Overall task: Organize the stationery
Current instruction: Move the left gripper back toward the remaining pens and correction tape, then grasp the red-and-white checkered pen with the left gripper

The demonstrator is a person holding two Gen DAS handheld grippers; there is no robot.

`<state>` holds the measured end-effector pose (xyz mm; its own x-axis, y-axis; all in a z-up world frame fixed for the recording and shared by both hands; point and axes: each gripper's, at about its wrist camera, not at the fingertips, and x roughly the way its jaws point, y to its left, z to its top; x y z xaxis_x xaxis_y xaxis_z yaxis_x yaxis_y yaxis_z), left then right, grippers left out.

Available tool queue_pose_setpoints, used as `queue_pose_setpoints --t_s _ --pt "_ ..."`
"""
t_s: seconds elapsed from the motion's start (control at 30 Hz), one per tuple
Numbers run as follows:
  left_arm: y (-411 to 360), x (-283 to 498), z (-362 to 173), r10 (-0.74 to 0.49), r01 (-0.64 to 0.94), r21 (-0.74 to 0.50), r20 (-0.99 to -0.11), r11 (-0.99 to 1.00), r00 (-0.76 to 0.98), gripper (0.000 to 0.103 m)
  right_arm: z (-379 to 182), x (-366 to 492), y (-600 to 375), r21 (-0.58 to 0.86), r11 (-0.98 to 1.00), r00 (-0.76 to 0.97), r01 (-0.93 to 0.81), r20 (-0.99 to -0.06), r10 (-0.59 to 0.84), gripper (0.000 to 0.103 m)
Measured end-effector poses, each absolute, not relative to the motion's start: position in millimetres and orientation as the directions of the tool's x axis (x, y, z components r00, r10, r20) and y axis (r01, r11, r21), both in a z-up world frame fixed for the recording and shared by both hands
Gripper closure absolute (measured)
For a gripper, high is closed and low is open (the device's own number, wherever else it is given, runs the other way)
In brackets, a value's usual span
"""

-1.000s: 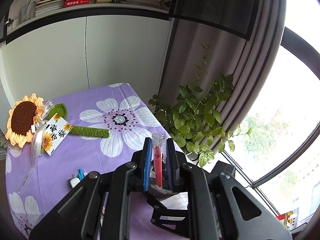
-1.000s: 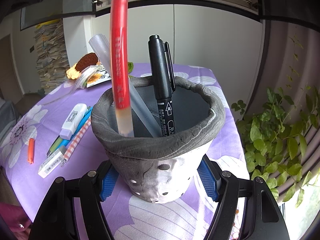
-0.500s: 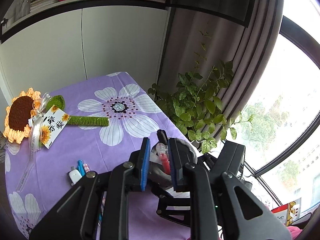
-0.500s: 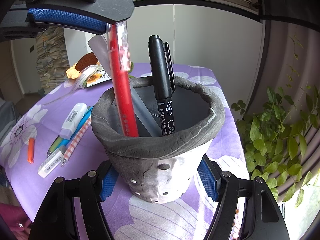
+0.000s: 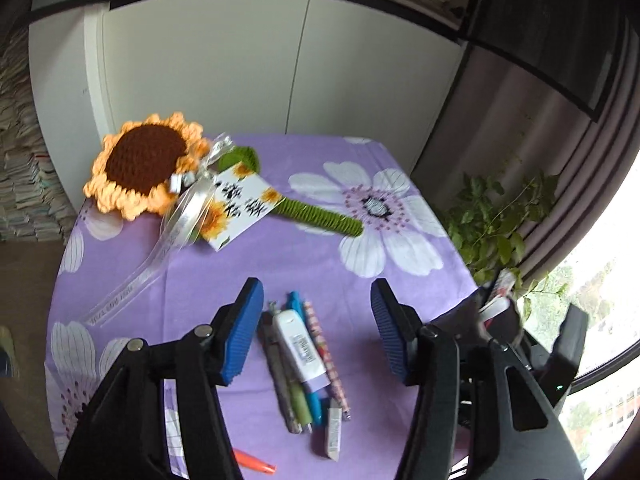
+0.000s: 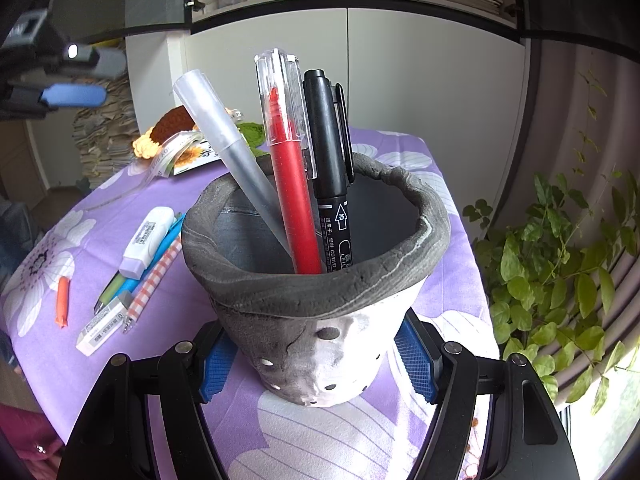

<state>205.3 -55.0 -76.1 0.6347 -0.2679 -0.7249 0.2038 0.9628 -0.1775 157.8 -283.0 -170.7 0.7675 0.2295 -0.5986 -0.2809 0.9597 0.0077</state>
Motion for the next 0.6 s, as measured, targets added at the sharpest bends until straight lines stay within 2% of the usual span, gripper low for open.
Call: queue_pose_setpoints --t_s 0.17,0.33,0.6 --pt "-56.6 215.8 -112.1 -0.211 0.164 -0.142 -0.799 0.976 0.563 0.052 -170.8 158.2 -283.9 0.008 0.960 0.767 -0.281 -0.599 0.229 0.030" --pt "-67.4 225.2 -140.1 -0.099 0.142 -0.028 -0.847 0.989 0.523 0.052 -170.6 158.1 -283.7 0.008 0.960 0.768 -0.280 -0.598 0.229 0.030" --pt "-66.0 238.7 -163.2 -0.075 0.108 -0.027 -0.881 0.994 0.466 0.055 -170.6 158.0 -283.5 0.008 0.959 0.767 -0.282 -0.598 0.230 0.030"
